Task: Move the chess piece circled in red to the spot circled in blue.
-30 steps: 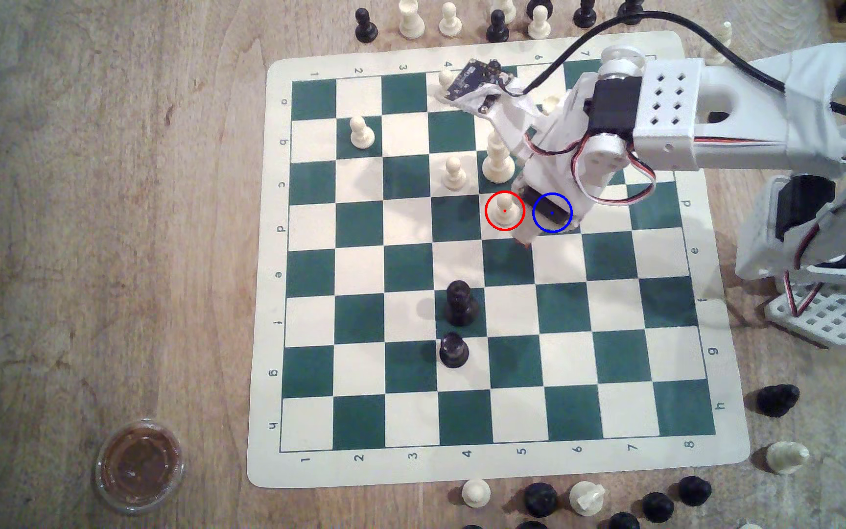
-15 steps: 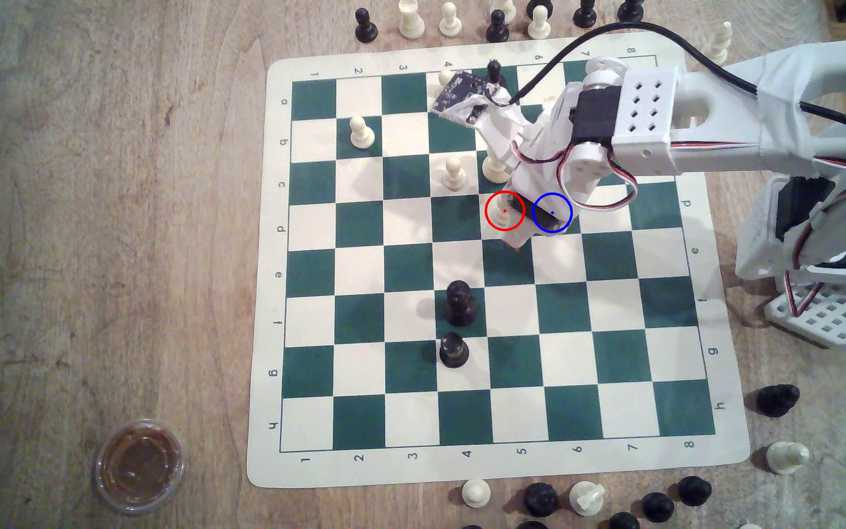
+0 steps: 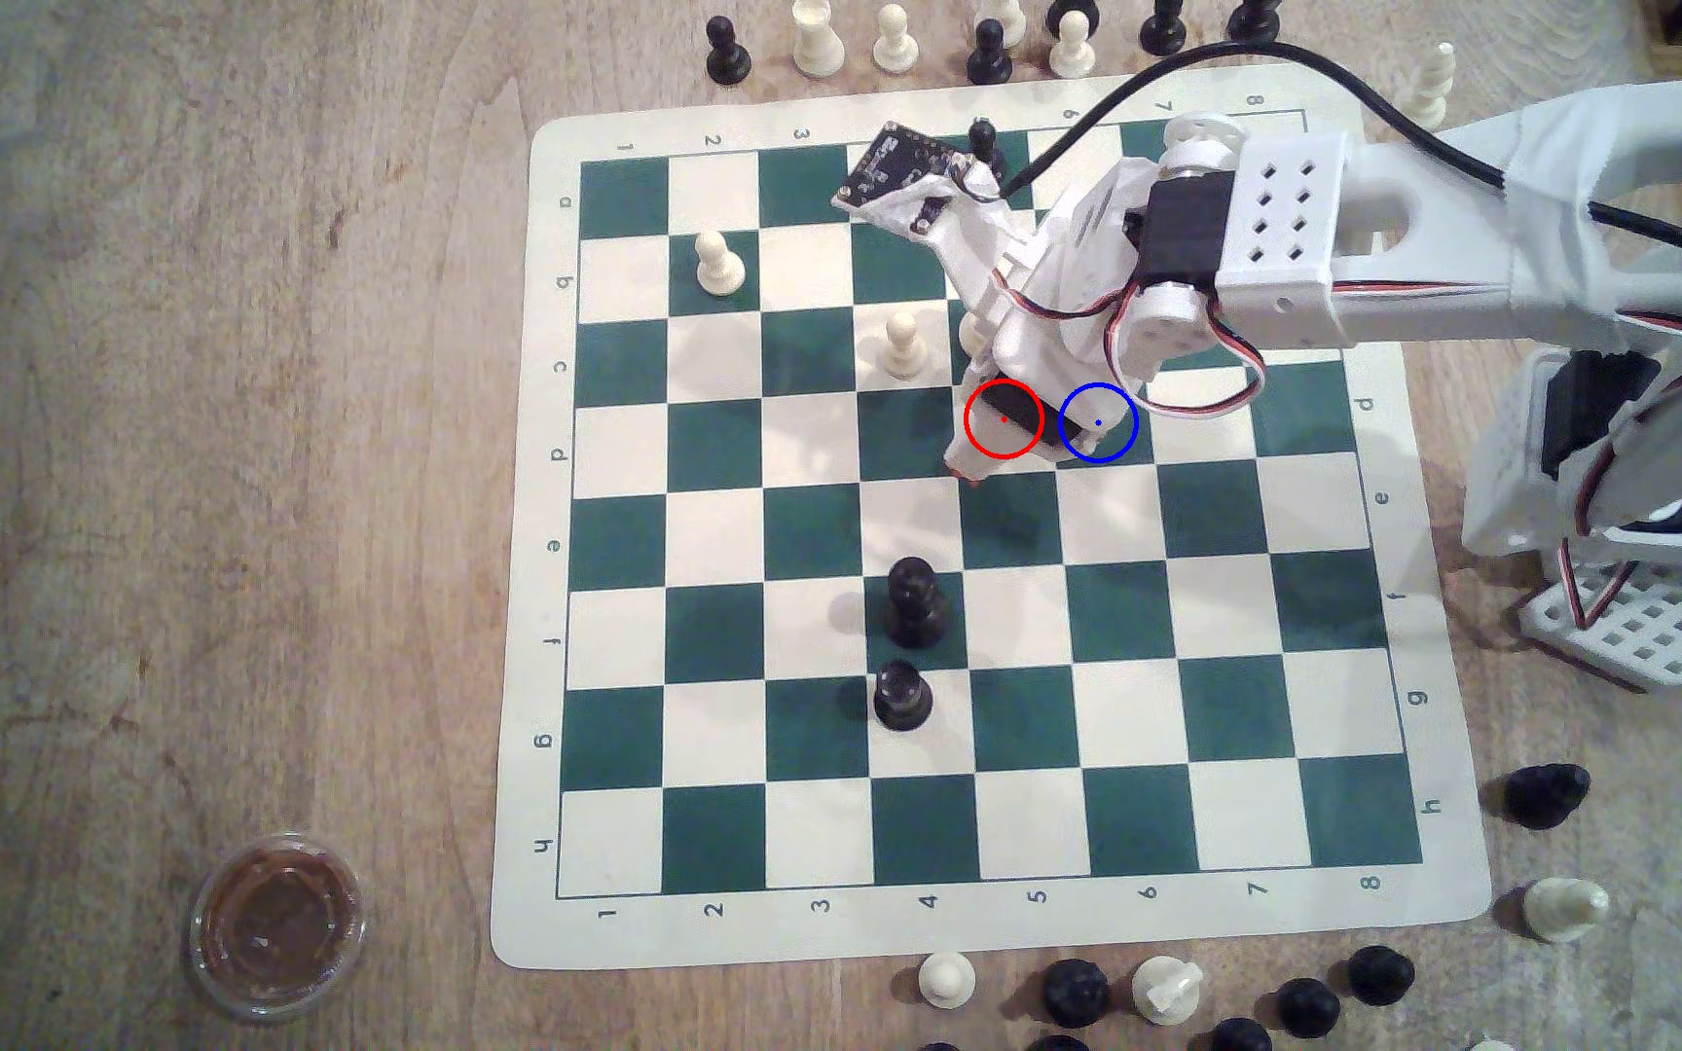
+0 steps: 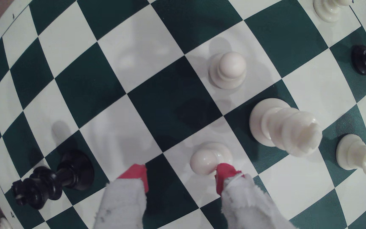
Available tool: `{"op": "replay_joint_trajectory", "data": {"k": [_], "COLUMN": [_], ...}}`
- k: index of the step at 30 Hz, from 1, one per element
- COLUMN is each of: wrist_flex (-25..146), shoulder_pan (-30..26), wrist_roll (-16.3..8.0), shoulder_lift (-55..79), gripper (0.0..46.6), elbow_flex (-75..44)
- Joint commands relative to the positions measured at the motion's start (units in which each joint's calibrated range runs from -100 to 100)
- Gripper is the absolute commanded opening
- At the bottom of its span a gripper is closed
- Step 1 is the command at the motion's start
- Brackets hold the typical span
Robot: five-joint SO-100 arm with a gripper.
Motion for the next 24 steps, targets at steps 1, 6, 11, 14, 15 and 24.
{"op": "replay_joint_trajectory", "data": {"k": [1, 6, 11, 14, 15, 24], "wrist_flex": [0.0, 0.25, 0.25, 0.25, 0.08, -1.31], "shoulder_pan": [1.46, 2.95, 3.42, 2.87, 2.48, 1.86], "wrist_roll": [0.49, 1.61, 2.2, 2.2, 2.2, 1.95], "shoulder_lift": [-0.64, -0.64, 0.29, 0.97, 1.39, 1.82], "gripper": [17.2, 17.2, 17.2, 16.9, 16.7, 15.6], "elbow_flex": [-2.81, -1.63, -1.82, -2.0, -2.0, -2.36]}}
